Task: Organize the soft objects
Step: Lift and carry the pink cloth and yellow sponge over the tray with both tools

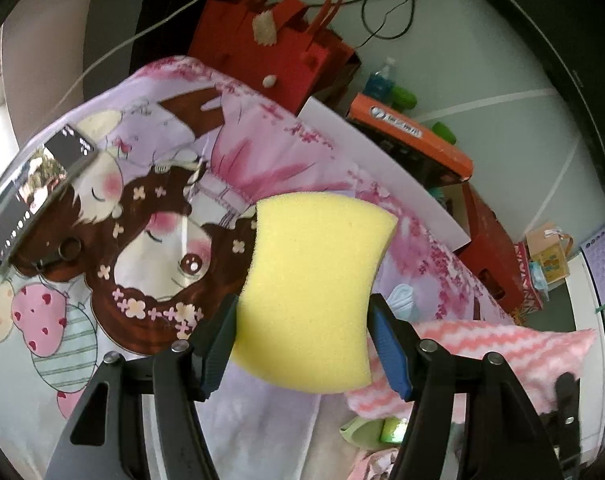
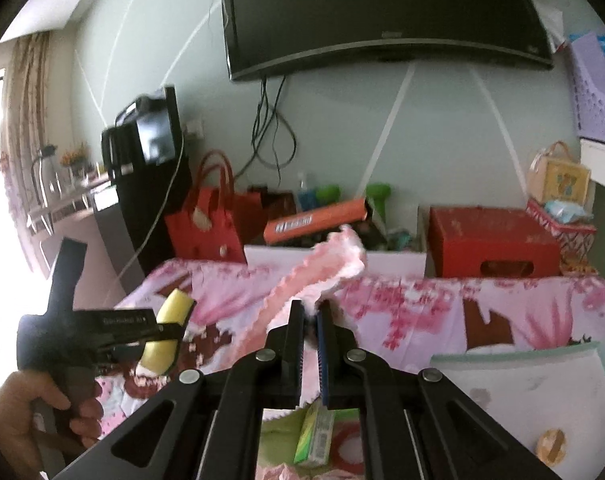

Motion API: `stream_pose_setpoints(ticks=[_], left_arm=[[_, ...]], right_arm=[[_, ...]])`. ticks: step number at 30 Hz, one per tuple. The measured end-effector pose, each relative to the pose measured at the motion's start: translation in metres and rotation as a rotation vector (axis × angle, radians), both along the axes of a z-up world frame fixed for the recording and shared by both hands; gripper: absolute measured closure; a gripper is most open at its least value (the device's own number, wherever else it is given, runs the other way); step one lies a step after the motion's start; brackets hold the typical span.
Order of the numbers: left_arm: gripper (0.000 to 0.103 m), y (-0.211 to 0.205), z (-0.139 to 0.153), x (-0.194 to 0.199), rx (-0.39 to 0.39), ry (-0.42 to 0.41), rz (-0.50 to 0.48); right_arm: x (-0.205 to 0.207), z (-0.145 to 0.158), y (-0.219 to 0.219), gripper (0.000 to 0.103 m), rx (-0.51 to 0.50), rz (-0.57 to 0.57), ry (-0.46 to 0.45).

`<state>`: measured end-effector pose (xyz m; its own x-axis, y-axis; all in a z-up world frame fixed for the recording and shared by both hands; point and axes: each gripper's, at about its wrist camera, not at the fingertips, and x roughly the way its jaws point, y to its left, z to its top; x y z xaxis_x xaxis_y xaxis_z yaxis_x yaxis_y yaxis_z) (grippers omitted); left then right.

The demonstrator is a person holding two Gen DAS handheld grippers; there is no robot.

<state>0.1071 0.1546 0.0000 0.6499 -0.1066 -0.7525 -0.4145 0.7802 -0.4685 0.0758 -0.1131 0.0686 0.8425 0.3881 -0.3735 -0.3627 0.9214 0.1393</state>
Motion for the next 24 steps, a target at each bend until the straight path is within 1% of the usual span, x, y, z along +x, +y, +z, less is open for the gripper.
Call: stream_pose_setpoints(ticks=[4, 7, 10, 13, 15, 17, 18, 20, 24], left_arm=[[0.037, -0.005, 0.010, -0.002, 0.025, -0.030, -0.007], [0.037, -0.012, 0.019, -0.003, 0.039, -0.058, -0.025], [0.037, -0.024, 0.030, -0.003, 0.060, -0.092, -0.050], [0.037, -0.042, 0.043, -0.003, 0.087, -0.137, -0.095], [0.037, -0.056, 0.050, -0.002, 0.102, -0.163, -0.132], [0.037, -0.077, 0.055, 0.001, 0.114, -0.188, -0.187], [0.037, -0.093, 0.057, 0.003, 0.120, -0.200, -0.229], [0.037, -0.116, 0.060, 0.007, 0.123, -0.210, -0.288], [0.037, -0.174, 0.057, 0.016, 0.136, -0.216, -0.438]], right_arm=[[-0.006, 0.015, -0.015, 0.097, 0.031, -0.036, -0.052], [-0.011, 0.025, -0.035, 0.097, 0.066, -0.083, -0.076], [-0.015, 0.033, -0.063, 0.097, 0.092, -0.162, -0.096], [-0.020, 0.041, -0.093, 0.097, 0.127, -0.235, -0.116], [-0.025, 0.046, -0.116, 0.097, 0.142, -0.297, -0.131], [-0.029, 0.049, -0.138, 0.097, 0.148, -0.355, -0.142], [-0.030, 0.050, -0.147, 0.097, 0.147, -0.380, -0.143], [-0.031, 0.048, -0.164, 0.097, 0.130, -0.432, -0.134], [-0.028, 0.042, -0.190, 0.097, 0.093, -0.504, -0.095]])
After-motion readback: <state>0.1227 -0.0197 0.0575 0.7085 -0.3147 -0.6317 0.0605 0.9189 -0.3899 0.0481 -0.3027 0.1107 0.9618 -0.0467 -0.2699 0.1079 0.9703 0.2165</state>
